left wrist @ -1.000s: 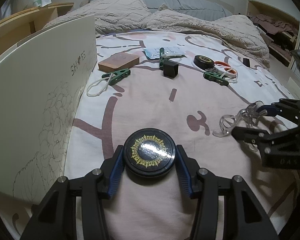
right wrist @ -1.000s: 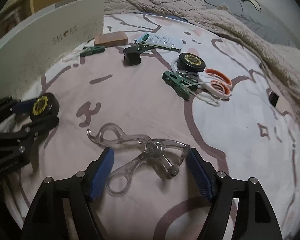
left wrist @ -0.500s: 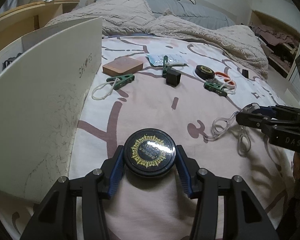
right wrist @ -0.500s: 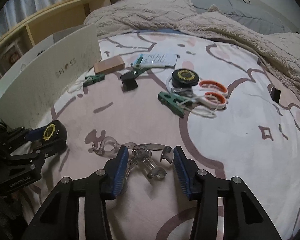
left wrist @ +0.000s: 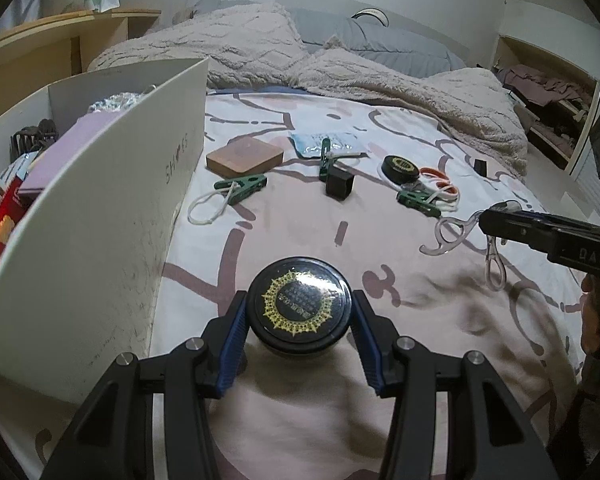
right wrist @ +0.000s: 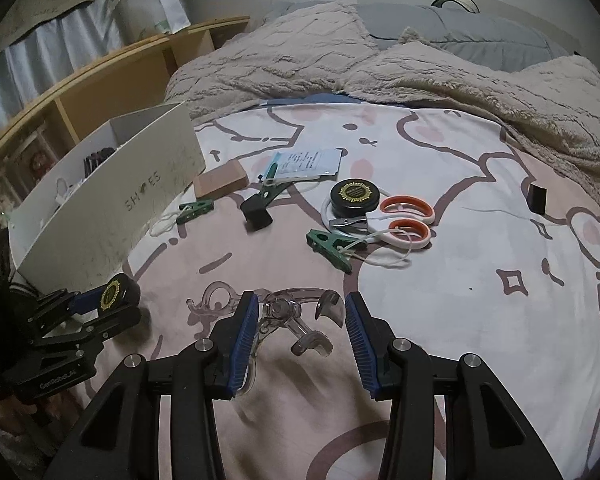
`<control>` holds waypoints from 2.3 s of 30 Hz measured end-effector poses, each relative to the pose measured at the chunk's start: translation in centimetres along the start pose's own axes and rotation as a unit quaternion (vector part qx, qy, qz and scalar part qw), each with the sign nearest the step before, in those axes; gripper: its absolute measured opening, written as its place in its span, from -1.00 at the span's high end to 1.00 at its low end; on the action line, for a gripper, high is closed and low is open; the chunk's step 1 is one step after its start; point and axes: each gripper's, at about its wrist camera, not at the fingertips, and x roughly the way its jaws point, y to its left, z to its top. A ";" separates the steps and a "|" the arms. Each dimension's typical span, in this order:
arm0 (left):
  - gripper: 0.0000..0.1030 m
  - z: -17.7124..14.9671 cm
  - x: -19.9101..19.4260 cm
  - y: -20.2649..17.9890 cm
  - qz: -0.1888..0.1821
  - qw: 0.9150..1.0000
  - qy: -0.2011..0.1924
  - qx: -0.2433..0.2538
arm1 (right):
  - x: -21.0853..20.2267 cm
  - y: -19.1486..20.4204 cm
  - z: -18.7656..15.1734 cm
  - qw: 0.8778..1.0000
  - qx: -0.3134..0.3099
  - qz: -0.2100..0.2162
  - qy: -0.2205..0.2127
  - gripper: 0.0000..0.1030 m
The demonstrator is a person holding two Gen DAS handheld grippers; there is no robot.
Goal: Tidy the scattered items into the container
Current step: 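Carry the clear clamp and black tin toward the white box with both tools, then lower the black tin and clear clamp over the white box with both tools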
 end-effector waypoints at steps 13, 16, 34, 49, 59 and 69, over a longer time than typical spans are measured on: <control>0.04 2.4 -2.1 -1.0 -0.008 0.999 -0.038 0.019 | -2.4 0.1 1.0 0.999 0.011 0.017 -0.038 0.12; 0.04 3.3 -2.7 -1.2 -0.007 0.998 -0.050 0.025 | -3.0 0.1 1.3 0.998 0.015 0.027 -0.051 0.12; 0.04 10.0 -6.6 0.5 0.006 0.992 -0.123 -0.002 | -6.0 1.5 5.2 0.990 0.030 0.056 -0.123 0.12; 0.04 10.1 -9.8 9.4 0.089 0.983 -0.145 -0.073 | -4.9 6.0 8.6 0.984 0.048 0.102 -0.139 0.12; 0.04 9.2 -11.7 15.4 0.151 0.969 -0.151 -0.124 | -3.3 11.4 10.1 0.986 0.012 0.110 -0.125 0.12; 0.04 7.5 -11.0 20.1 0.198 0.958 -0.117 -0.171 | -1.2 15.7 10.5 0.989 -0.020 0.112 -0.099 0.12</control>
